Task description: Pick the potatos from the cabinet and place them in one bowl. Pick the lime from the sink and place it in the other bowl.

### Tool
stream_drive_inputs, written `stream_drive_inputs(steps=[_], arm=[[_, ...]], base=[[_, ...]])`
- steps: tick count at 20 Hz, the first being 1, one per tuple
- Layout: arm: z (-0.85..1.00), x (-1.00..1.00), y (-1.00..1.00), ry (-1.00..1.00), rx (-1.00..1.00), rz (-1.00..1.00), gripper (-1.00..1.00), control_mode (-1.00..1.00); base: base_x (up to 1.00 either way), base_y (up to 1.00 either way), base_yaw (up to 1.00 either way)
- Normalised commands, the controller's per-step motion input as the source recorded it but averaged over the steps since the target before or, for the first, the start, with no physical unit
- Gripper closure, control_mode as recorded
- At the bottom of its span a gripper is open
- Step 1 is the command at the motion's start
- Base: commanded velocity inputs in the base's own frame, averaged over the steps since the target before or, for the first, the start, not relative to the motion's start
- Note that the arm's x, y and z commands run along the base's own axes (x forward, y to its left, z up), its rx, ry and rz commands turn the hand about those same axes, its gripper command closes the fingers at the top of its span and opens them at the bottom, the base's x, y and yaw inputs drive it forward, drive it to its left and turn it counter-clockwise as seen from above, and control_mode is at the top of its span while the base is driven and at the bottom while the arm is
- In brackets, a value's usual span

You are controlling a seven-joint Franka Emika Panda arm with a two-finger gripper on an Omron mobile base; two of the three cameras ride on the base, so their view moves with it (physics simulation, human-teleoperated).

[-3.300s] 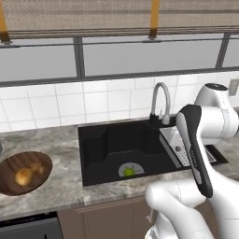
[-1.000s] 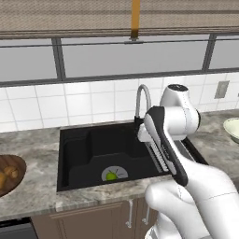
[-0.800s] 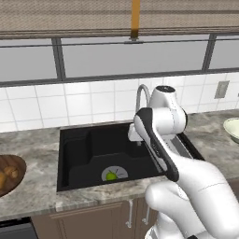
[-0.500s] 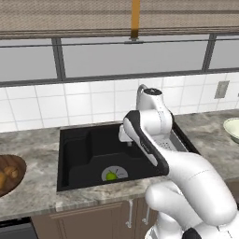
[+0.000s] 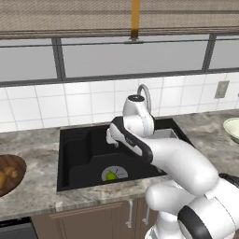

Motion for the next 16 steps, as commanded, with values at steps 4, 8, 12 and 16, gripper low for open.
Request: stream_drive_inputs(steps=[4, 8, 12, 16], arm=[[-0.34, 0.53, 0.23, 0.00, 0.00, 0.05, -1.00, -1.00], [-0.31, 0.46, 0.07, 0.00, 0.00, 0.05, -1.00, -1.00], [-0.31, 0.32, 0.00, 0.00, 0.00, 0.06, -1.00, -1.00], [-0.40, 0.19, 0.00, 0.00, 0.00, 0.08, -1.00, -1.00]], base=[[0.00, 0.00, 0.00], [0.00, 0.00, 0.00], [0.00, 0.00, 0.00], [0.00, 0.00, 0.00]])
